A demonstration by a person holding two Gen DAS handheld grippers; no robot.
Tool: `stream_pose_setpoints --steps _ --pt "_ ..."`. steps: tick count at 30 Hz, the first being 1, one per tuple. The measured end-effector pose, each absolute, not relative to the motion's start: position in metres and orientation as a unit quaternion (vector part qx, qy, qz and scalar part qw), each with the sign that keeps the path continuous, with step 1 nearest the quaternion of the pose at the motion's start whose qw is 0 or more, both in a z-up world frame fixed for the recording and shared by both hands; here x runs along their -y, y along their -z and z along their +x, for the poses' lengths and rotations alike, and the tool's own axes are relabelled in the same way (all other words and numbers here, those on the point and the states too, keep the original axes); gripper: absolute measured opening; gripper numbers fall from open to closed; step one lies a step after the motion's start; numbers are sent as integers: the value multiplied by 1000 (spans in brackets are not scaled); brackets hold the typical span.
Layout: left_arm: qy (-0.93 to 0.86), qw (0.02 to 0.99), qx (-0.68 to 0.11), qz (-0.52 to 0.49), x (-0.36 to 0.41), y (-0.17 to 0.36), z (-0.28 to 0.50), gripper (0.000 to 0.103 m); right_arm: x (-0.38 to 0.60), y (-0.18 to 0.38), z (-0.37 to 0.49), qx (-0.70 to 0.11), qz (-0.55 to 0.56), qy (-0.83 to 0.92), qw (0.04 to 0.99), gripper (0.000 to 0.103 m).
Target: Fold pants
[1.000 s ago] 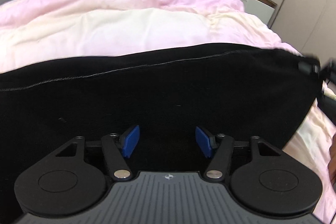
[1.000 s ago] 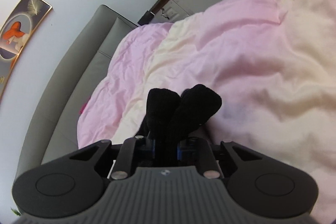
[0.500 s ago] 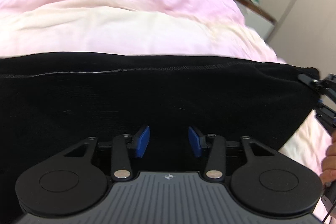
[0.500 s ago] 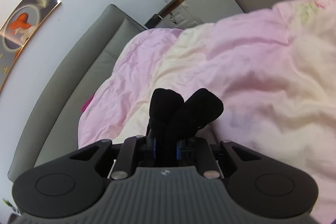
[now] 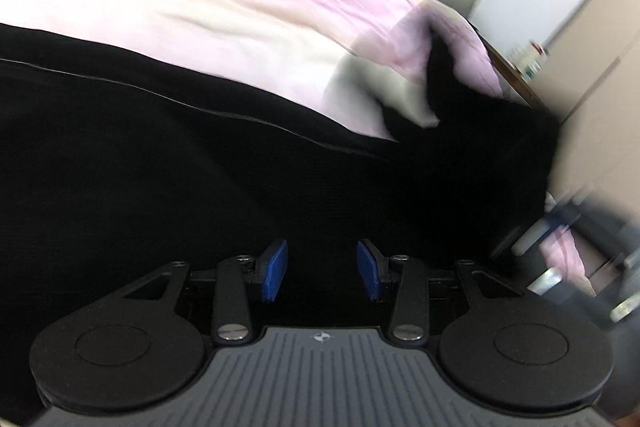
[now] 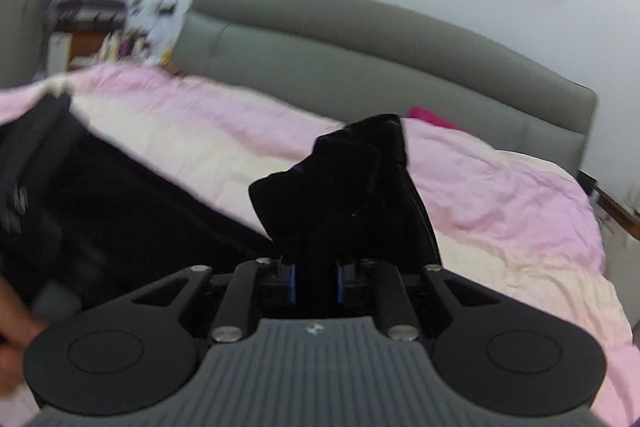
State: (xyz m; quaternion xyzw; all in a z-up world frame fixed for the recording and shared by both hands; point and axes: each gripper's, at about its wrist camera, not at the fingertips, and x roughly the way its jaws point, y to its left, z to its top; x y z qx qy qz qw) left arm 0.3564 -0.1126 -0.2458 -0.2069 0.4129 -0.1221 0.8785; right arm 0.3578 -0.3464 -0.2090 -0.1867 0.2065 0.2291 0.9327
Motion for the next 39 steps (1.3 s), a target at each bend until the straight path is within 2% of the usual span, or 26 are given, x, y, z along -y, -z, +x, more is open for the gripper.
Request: stream_pose_setpoints --steps 4,6,8,10,12,15,18,21,23,25,27,28,31,35,39 --pt "81 883 -405 -221 63 238 341 54 295 266 342 -240 -323 -272 874 13" --pt "79 882 -407 -224 46 235 337 54 276 296 333 -239 -389 -273 847 24" --pt "82 886 -405 -210 37 228 333 54 265 314 328 -236 -433 -255 832 29" --pt "85 896 -394 -188 25 218 329 57 262 315 327 -238 -446 -239 829 30" --pt "82 904 -385 -165 14 209 329 61 259 305 325 -251 -442 -235 828 39" --pt "77 912 -378 -143 -2 200 323 64 261 276 319 -269 -385 -266 842 44" --pt "76 910 -378 -152 -7 200 321 64 274 243 326 -290 -250 -291 877 49" --pt "89 908 -377 -156 -6 200 318 66 292 224 338 -289 -122 -296 902 45" --pt "106 906 -380 -154 5 201 319 66 298 225 348 -293 -76 -270 914 44" --pt "124 903 -385 -147 20 203 322 67 296 241 359 -328 -70 -248 909 42" --pt "143 900 -388 -137 35 204 325 67 292 273 372 -396 -77 -235 884 44" --pt "149 899 -391 -129 41 204 326 67 293 288 376 -403 -86 -235 880 44" --pt "156 901 -388 -111 53 204 331 67 289 290 358 -380 -94 -234 890 44" --pt "163 900 -389 -109 79 206 355 70 307 260 347 -343 -17 -231 910 43" --pt "175 900 -398 -10 126 212 394 71 317 255 325 -321 4 -191 928 42"
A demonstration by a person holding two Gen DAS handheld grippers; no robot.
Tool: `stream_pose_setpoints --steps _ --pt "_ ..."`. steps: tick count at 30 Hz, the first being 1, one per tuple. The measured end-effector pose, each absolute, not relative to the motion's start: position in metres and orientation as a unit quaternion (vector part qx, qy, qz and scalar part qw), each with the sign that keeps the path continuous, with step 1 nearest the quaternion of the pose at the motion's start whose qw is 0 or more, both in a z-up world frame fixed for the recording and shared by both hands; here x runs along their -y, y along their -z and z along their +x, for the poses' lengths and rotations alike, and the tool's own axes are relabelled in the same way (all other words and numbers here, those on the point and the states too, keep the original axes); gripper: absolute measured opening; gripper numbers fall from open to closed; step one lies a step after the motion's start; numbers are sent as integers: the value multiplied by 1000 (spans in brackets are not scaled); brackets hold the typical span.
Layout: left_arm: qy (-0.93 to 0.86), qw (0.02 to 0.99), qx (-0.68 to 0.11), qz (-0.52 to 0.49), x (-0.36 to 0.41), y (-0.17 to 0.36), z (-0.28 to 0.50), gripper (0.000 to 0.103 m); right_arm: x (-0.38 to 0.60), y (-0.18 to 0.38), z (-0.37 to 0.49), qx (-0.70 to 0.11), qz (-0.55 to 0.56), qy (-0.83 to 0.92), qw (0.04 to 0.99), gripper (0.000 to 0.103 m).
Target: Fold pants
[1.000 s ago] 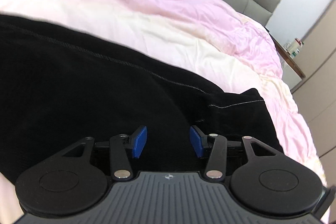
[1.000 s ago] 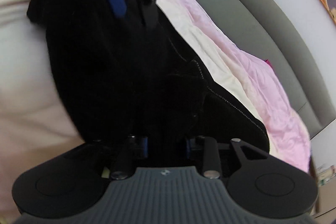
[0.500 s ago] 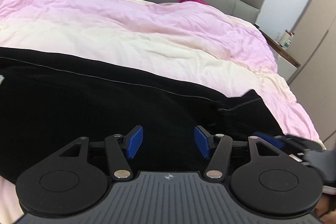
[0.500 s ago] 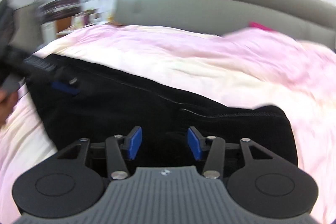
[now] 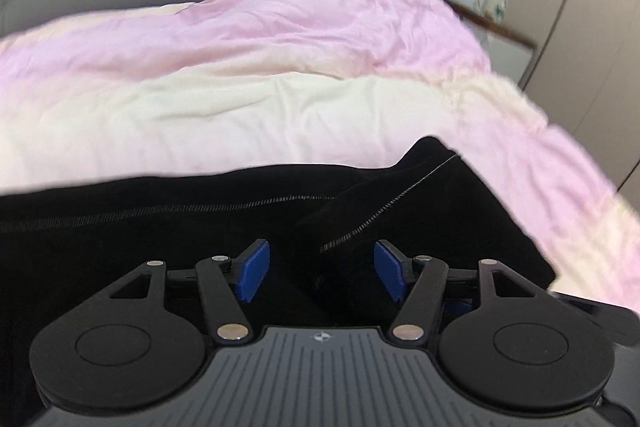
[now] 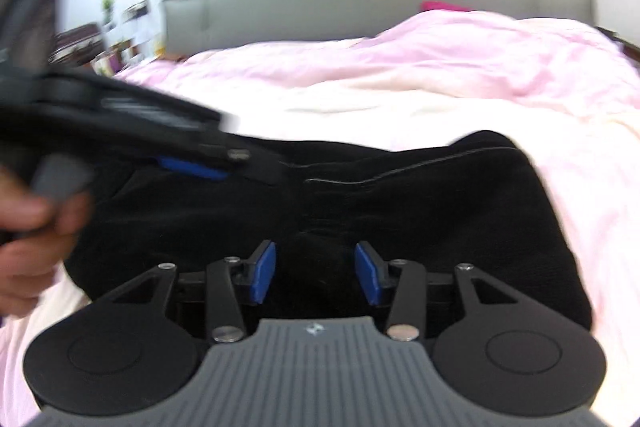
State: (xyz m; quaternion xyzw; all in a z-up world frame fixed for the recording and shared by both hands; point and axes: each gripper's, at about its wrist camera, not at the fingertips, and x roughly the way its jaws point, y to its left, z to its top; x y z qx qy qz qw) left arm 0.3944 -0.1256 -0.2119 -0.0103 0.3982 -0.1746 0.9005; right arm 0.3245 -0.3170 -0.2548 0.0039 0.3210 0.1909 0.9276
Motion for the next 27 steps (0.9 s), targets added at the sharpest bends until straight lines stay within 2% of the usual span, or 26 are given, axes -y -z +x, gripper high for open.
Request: stream_pose_setpoints --steps 4,6,7,8,9,12,14,16,18,19,22,27 --pt "200 857 -473 -36 145 242 429 71 323 267 325 -322 20 -154 934 42" --pt "191 862 -470 -18 151 249 430 69 323 273 324 -318 31 -157 934 38" --pt "183 866 -465 -6 153 251 430 63 321 274 322 -316 22 -162 935 35" --pt "170 871 -461 -3 151 251 431 48 317 276 322 -311 8 -166 936 31" --pt "163 875 -455 -24 145 250 431 41 314 277 321 -308 -6 -170 936 26" --pt "153 892 -413 -101 126 238 423 33 303 280 312 -282 -55 -177 941 23" --pt "144 903 -400 -67 131 239 418 33 296 279 305 -269 -76 -191 941 23" --pt "144 891 -429 -18 145 251 419 34 293 286 306 -284 -84 -192 936 24" --pt "147 892 -427 11 149 252 416 43 292 297 309 -315 -81 -192 926 28" --pt "153 892 -425 6 146 247 415 43 293 299 306 -312 -80 -194 927 29" --pt "180 892 -415 -16 122 225 408 54 295 293 296 -296 -80 -193 932 31" --pt "163 913 -372 29 50 185 369 69 290 277 272 -259 -62 -186 946 32"
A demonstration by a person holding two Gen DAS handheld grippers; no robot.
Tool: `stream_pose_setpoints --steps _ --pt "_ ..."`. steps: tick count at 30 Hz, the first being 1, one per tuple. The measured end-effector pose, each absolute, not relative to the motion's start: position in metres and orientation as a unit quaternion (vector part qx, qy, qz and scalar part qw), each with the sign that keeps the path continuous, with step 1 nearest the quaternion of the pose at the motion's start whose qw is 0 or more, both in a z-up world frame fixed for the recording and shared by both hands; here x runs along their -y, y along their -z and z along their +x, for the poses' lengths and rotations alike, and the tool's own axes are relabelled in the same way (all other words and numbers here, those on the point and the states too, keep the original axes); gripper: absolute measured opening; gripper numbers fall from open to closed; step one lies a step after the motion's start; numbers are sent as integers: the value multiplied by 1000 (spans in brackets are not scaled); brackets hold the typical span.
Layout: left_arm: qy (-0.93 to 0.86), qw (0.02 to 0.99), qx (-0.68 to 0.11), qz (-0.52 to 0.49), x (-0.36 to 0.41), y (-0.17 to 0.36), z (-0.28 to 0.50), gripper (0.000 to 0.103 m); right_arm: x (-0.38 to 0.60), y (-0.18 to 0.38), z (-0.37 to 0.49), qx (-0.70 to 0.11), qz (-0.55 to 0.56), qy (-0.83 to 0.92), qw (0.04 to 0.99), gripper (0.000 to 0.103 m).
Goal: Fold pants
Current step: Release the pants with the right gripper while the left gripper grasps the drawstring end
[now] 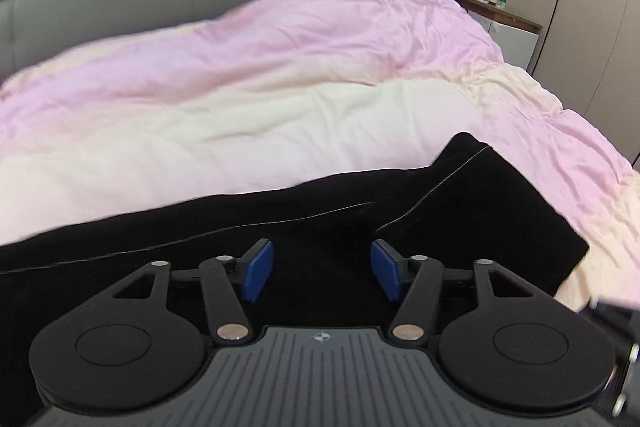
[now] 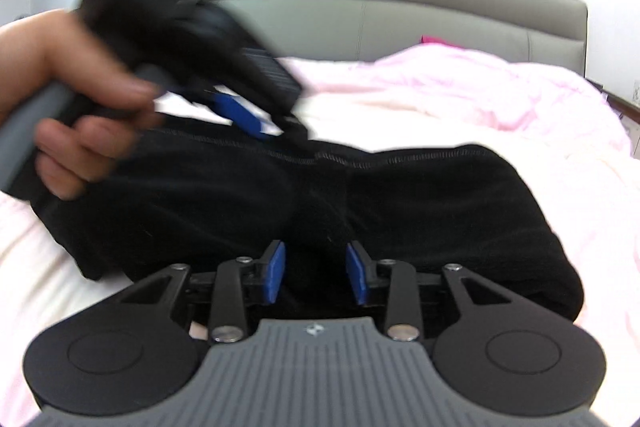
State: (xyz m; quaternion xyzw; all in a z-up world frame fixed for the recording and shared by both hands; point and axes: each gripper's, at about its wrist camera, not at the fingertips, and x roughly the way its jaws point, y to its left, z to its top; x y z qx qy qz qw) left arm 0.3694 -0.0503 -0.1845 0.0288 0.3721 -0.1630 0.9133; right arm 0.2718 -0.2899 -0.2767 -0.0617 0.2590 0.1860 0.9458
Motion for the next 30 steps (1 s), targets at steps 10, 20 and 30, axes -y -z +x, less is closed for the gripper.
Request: stream_pose_setpoints --steps 10,20,30 --pt "-55 895 -439 -57 -192 184 291 79 209 243 210 -242 -101 -233 936 36" --pt "-89 854 -412 -304 -315 247 260 91 47 245 195 -264 -125 -270 918 40" --pt "-39 781 -339 -524 -360 294 269 103 -64 266 205 -263 -228 -297 889 46"
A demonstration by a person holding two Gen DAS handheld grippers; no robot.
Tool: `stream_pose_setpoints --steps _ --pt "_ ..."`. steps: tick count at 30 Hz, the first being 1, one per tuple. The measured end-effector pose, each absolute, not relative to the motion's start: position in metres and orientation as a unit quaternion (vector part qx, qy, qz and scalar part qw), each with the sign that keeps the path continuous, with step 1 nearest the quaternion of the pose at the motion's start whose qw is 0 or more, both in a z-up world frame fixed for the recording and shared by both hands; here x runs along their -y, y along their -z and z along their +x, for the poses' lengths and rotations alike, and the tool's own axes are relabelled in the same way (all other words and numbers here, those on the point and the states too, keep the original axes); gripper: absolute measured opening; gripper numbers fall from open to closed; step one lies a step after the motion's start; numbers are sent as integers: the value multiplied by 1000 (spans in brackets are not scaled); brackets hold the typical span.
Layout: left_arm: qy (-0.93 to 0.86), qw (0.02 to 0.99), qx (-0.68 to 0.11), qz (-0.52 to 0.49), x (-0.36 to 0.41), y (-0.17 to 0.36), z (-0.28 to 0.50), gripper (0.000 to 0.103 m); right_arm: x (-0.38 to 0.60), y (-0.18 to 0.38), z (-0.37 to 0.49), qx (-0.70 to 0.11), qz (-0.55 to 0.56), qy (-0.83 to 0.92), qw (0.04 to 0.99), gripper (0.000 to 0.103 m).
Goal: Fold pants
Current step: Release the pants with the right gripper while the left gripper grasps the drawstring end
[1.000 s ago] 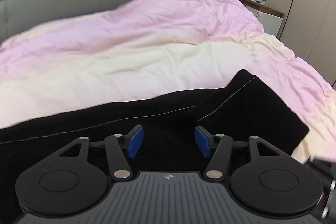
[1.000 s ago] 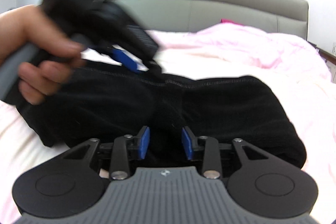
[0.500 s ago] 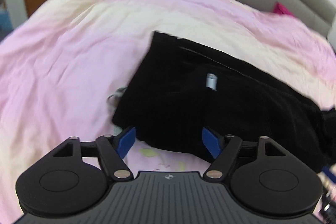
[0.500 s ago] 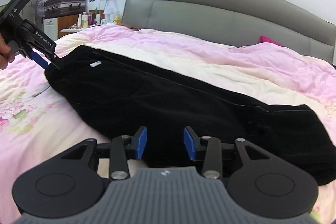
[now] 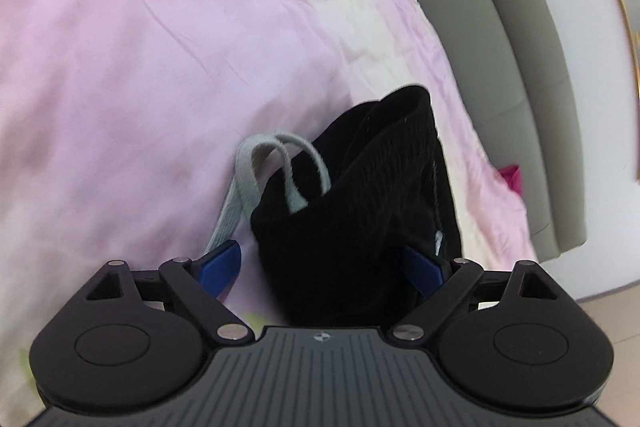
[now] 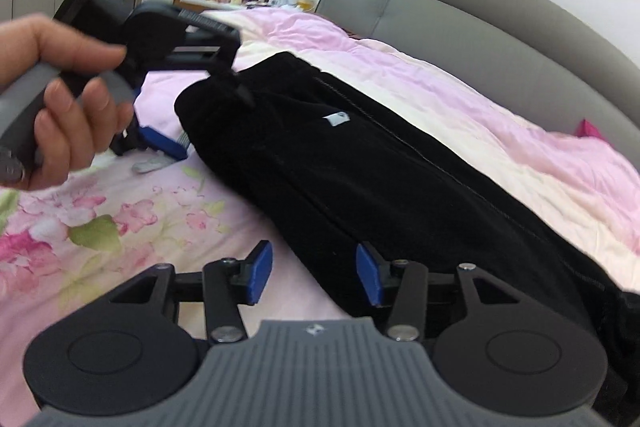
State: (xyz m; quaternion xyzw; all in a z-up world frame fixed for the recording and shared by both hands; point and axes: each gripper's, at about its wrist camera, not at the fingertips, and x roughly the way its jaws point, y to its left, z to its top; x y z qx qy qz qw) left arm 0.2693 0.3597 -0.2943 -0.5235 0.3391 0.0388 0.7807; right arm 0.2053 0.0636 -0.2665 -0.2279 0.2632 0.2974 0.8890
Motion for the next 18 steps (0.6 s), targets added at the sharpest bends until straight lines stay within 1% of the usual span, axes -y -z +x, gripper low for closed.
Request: stream_pose_setpoints --steps 2,4,6,7,8,10,13,14,15,16,18 --pt "-22 776 -325 -540 -364 299 276 103 -77 272 207 -256 -256 -302 882 51" --pt "-12 773 -323 -546 -368 304 285 102 -90 278 211 -257 -282 -313 870 52" --pt "-7 768 -321 -554 -368 309 293 93 -103 286 216 -249 -310 -313 863 53" --pt "-9 766 -321 -557 -368 311 295 90 -108 289 219 -244 -319 -311 861 53" --pt "-12 766 -321 -557 -368 312 295 85 -113 291 222 -238 -326 -308 861 53" --pt "-14 772 -324 -547 -367 312 295 80 -116 287 226 -231 -318 -310 866 51" --pt "-18 772 -325 -546 -367 311 296 74 -110 264 233 -221 -250 -314 889 51" --pt "-20 771 -327 -545 -367 312 297 70 -109 259 237 -218 -241 -309 894 50" --pt "-22 771 -329 -544 -367 311 298 67 -109 255 241 -216 -239 -301 898 46" --pt "-22 772 -330 -544 -368 311 298 66 -108 254 246 -217 -242 -297 898 44" --pt "-23 772 -330 -542 -368 311 299 64 -102 253 258 -223 -238 -288 900 37"
